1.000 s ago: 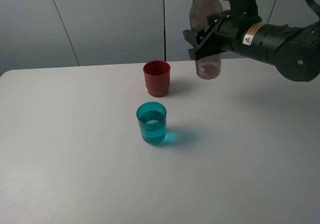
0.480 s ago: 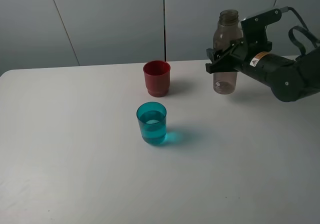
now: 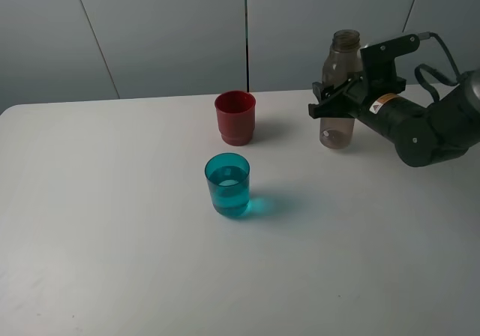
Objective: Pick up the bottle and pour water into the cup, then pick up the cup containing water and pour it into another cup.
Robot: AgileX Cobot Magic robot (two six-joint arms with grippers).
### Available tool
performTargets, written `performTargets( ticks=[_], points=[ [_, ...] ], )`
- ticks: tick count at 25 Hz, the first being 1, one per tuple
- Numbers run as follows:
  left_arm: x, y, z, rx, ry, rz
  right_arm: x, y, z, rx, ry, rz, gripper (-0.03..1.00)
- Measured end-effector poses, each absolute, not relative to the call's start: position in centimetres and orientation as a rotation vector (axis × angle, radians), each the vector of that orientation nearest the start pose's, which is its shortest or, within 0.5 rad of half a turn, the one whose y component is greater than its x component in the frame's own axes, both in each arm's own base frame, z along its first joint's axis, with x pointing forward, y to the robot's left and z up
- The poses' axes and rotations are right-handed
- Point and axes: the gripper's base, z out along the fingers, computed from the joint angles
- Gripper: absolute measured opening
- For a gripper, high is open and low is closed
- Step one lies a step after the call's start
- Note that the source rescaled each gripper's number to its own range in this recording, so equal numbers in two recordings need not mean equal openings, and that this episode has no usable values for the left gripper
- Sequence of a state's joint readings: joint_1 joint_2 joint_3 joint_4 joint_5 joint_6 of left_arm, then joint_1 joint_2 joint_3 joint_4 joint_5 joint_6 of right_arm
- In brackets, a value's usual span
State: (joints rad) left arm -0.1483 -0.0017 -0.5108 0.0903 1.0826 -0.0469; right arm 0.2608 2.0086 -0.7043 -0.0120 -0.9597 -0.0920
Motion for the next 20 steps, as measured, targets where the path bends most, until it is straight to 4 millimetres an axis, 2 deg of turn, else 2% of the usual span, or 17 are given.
performTargets(
  ticks=[7, 16, 17, 19, 20],
  points=[
    [-0.6, 0.8, 27.9, 0.098, 2.048, -0.013, 33.8, 9.1, 9.8, -0.323, 1.805, 0.129, 0.04],
    [-0.6, 0.8, 27.9, 0.098, 2.048, -0.013, 33.9, 9.1, 9.8, -0.308, 1.783, 0.137, 0.05],
    [-0.6, 0.8, 27.9, 0.098, 2.048, -0.013, 33.9, 9.1, 9.9, -0.306, 1.773, 0.138, 0.17],
    [-0.6, 0.8, 27.9, 0.098, 2.048, -0.013, 34.0, 9.1, 10.1, -0.301, 1.744, 0.140, 0.70],
    [-0.6, 0.8, 27.9, 0.098, 2.048, -0.013, 34.0, 9.1, 10.3, -0.299, 1.729, 0.141, 0.87]
  ],
)
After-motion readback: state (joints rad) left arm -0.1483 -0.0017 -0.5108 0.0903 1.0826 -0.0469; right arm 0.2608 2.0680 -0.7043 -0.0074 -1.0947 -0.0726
